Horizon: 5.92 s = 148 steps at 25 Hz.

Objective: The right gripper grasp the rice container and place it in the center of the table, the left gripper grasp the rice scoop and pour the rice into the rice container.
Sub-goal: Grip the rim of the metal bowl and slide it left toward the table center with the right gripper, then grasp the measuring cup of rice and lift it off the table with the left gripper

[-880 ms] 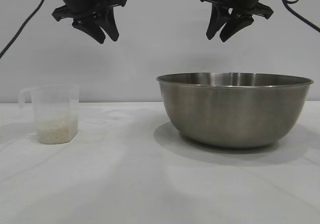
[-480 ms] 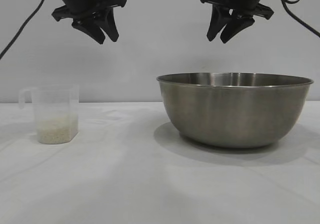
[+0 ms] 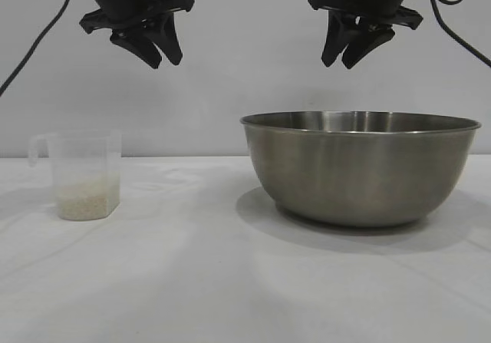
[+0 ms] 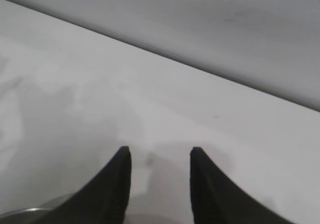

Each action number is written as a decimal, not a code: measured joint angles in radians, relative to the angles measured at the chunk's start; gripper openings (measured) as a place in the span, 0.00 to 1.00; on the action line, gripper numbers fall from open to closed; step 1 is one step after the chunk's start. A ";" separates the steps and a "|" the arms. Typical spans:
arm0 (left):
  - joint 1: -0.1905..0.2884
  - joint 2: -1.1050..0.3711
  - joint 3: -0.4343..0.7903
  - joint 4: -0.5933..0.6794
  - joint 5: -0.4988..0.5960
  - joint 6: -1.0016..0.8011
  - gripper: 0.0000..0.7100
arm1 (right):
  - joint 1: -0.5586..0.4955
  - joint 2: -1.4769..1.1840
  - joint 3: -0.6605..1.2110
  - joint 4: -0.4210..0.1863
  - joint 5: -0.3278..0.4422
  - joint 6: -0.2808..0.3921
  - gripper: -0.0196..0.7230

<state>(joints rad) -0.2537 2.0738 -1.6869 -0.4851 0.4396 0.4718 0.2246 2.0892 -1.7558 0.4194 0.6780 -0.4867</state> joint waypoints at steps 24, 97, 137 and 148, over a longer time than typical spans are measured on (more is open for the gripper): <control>-0.002 -0.016 0.000 0.005 0.024 0.002 0.32 | -0.127 -0.151 0.002 -0.120 0.557 0.109 0.32; -0.002 -0.018 0.000 0.005 0.030 0.003 0.32 | 0.010 0.020 0.130 -0.020 0.522 0.113 0.65; -0.002 -0.018 0.000 0.005 0.032 0.003 0.32 | -0.135 -0.939 1.024 -0.052 -0.367 0.000 0.60; -0.002 -0.018 0.000 0.005 0.061 0.003 0.32 | -0.135 -1.288 1.057 -0.058 0.072 0.057 0.60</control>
<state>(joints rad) -0.2554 2.0560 -1.6869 -0.4805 0.5003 0.4749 0.0896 0.8013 -0.6993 0.3617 0.7504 -0.4294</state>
